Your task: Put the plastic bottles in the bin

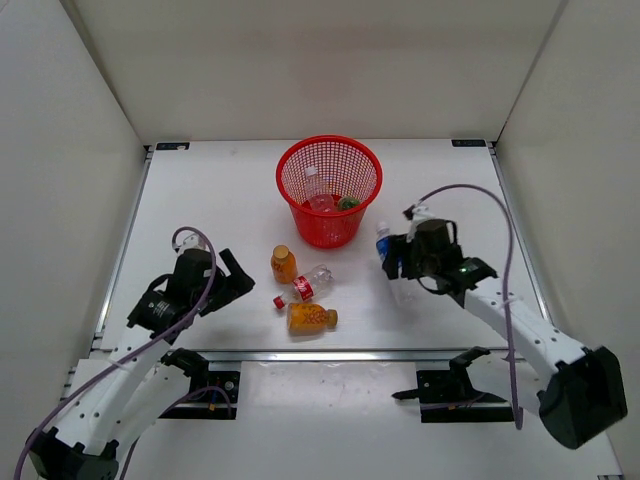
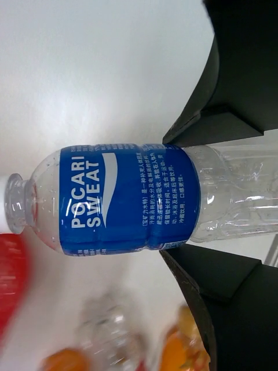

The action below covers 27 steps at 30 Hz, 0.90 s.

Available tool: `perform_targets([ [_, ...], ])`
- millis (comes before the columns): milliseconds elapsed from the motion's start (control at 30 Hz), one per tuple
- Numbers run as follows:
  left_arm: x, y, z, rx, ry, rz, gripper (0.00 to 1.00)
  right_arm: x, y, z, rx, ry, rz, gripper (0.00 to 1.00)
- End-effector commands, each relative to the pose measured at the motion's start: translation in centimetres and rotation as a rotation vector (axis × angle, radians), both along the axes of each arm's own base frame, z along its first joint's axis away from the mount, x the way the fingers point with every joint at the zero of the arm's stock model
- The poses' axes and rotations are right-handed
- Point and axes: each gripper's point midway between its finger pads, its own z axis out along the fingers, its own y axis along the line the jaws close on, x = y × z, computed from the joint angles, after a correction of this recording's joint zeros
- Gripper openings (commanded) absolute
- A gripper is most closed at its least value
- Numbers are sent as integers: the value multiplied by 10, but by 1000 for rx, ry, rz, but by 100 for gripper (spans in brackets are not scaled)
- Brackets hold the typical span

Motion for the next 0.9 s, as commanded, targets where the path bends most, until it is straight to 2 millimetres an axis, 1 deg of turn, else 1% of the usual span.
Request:
perform_targets([
  [0,4,0,5,18,-1,-16,99,29,-29,89,84,-177,-96,14],
  [33,6,-1,5,17,-3,-14,99,33,-33,118,95,-237,-93,13],
  [67,9,-1,6,15,-13,-9,98,38,-43,126,81,-258,-111,13],
  [100,10,-3,7,10,-15,-11,99,49,-48,164,100,-341,-119,13],
  [133,13,-3,7,10,-21,-10,99,57,-44,194,110,-398,-91,13],
  [167,14,-3,6,17,-20,-12,99,66,-36,202,98,-414,-55,13],
  [200,15,-3,4,21,-13,-16,99,73,-25,240,121,-508,-20,13],
  [233,16,-2,4,29,-13,-14,98,85,-16,257,106,-553,-1,13],
  [267,17,-1,1,37,-7,-12,99,98,3,276,102,-605,42,13],
  [300,16,-3,4,37,-12,-23,99,106,26,279,81,-632,102,13],
  [333,16,-1,2,48,-11,-20,98,108,46,302,103,-688,134,13],
  [367,16,0,3,56,-7,-20,99,120,62,293,89,-676,169,14],
  [400,15,-2,6,56,-11,-36,99,130,82,298,109,-689,209,14],
  [433,16,0,6,67,-9,-33,99,135,96,309,135,-715,223,14],
  [467,14,-1,5,80,0,-45,99,147,109,308,150,-707,242,14],
  [500,14,2,3,97,7,-43,98,154,127,302,169,-694,272,16],
  [533,14,1,4,101,2,-46,99,156,138,296,183,-681,283,16],
  [600,16,-2,2,104,3,-61,99,171,150,279,195,-666,284,20],
  [633,16,-4,-1,110,14,-73,98,171,157,276,224,-661,282,23],
  [700,19,-12,-2,109,14,-112,99,171,167,262,243,-631,307,32],
  [733,20,-16,0,100,9,-129,99,173,170,249,249,-599,324,43],
  [767,21,-18,-4,117,21,-145,99,174,170,244,249,-574,329,53],
  [800,25,-23,-2,121,18,-162,99,175,173,243,251,-563,326,57],
  [833,27,-27,1,135,2,-179,99,177,171,236,236,-540,315,68],
  [867,28,-32,0,144,11,-197,98,176,170,234,234,-534,313,79],
])
